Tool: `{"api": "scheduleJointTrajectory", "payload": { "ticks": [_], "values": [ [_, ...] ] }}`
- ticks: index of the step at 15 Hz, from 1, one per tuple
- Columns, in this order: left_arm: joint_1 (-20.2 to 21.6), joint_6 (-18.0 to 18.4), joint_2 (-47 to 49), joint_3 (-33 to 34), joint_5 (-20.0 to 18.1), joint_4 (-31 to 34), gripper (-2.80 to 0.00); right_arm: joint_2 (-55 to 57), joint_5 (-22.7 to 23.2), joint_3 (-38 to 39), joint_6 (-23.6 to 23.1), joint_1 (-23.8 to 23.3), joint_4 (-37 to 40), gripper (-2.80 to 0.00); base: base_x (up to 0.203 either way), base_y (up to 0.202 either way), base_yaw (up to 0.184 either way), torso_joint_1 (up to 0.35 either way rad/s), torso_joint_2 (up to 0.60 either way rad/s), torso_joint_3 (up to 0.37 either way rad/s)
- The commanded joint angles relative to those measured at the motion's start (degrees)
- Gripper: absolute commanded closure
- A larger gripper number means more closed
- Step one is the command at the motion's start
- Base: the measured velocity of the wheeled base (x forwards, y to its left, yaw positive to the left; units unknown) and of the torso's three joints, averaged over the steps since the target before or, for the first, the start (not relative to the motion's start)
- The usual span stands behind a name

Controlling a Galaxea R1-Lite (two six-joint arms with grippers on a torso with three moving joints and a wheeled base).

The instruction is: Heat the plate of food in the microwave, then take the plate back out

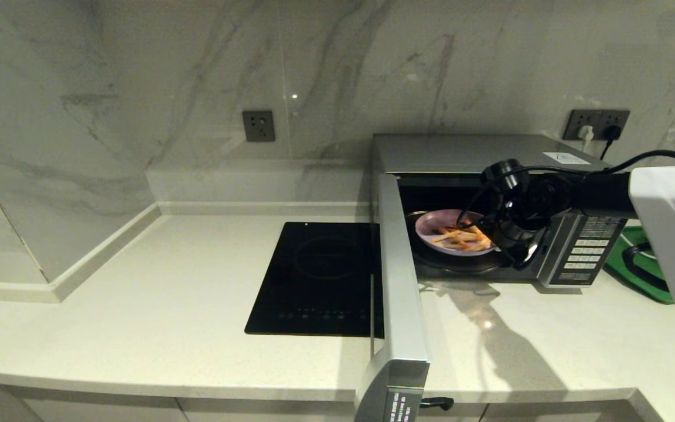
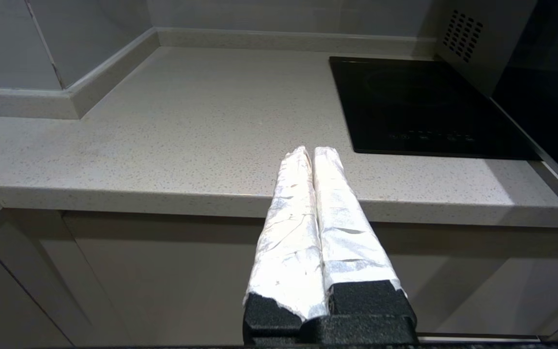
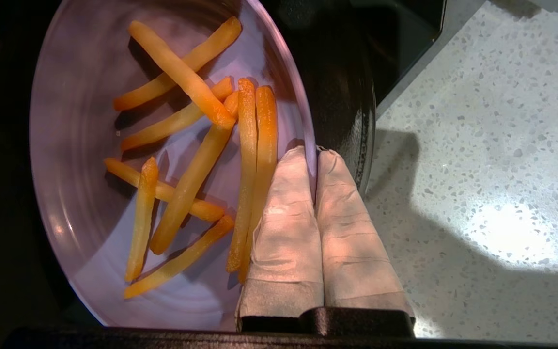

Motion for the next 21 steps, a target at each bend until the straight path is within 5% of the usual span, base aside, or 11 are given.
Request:
{"api": "scheduleJointTrajectory", "payload": {
  "ticks": [1, 8, 17, 21],
  "values": [
    [0.0, -0.1, 0.0, 0.0, 0.0, 0.0, 0.00, -0.7, 0.3, 0.0, 0.5, -0.4, 0.1, 0.00, 0.000, 0.000, 0.000, 0.000, 0.00, 0.000],
    [0.0, 0.0, 0.0, 0.0, 0.0, 0.0, 0.00, -7.0, 1.2, 6.4, 1.8, -1.1, 0.4, 0.00, 0.000, 0.000, 0.000, 0.000, 0.00, 0.000],
    [0.0, -0.1, 0.0, 0.0, 0.0, 0.0, 0.00, -39.6, 6.3, 43.4, 1.6, -3.9, -6.6, 0.00, 0.000, 0.000, 0.000, 0.000, 0.00, 0.000],
    [0.0, 0.0, 0.0, 0.0, 0.0, 0.0, 0.00, -53.7, 9.4, 61.0, -1.5, -14.3, -9.5, 0.00, 0.000, 0.000, 0.000, 0.000, 0.00, 0.000]
  ]
}}
